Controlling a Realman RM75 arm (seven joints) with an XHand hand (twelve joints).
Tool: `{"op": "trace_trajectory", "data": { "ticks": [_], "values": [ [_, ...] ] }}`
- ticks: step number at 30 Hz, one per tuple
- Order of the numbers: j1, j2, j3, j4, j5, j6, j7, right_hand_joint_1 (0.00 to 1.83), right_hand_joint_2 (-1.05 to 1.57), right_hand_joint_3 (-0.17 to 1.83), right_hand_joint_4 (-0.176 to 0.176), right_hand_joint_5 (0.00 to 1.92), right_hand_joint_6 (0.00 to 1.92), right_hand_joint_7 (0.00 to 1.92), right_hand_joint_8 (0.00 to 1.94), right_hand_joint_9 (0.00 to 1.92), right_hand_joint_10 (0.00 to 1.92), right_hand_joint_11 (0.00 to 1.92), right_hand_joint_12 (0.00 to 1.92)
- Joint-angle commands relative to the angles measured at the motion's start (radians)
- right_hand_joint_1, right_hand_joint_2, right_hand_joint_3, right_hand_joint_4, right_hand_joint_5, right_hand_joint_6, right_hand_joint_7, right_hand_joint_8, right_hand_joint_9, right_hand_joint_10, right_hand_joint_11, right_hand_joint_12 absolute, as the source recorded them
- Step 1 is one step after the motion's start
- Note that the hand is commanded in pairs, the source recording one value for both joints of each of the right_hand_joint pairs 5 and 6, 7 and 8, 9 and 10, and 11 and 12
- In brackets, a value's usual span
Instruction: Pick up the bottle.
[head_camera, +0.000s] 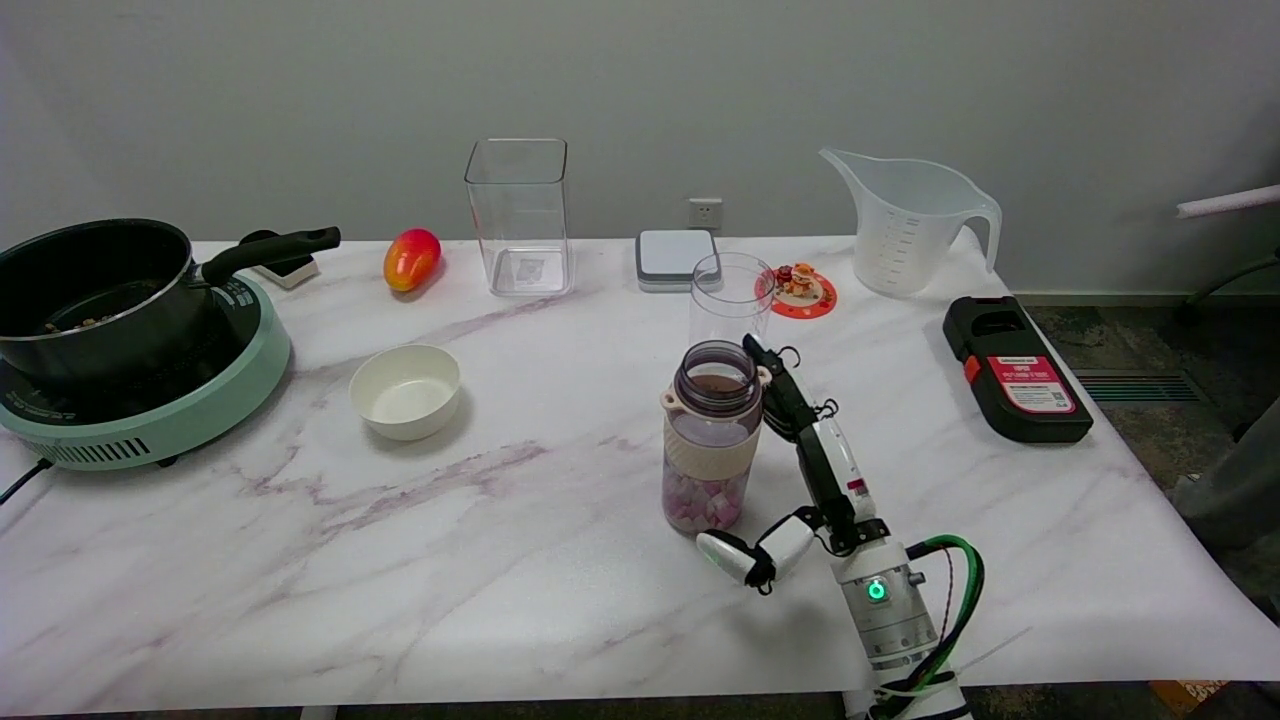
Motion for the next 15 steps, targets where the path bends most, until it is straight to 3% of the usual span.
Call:
{"op": "trace_trajectory", "data": {
  "ticks": [1, 15],
  "values": [
    [0.032, 0.005, -0.002, -0.01, -0.003, -0.033, -0.001, 1.27, -0.39, 1.38, 0.0, 0.18, 0.18, 0.52, 0.52, 0.51, 0.51, 0.49, 0.49],
    [0.045, 0.001, -0.004, -0.01, -0.003, -0.058, 0.015, 1.3, -0.19, 1.22, 0.0, 0.28, 0.28, 0.64, 0.64, 0.61, 0.61, 0.69, 0.69]
  ]
}}
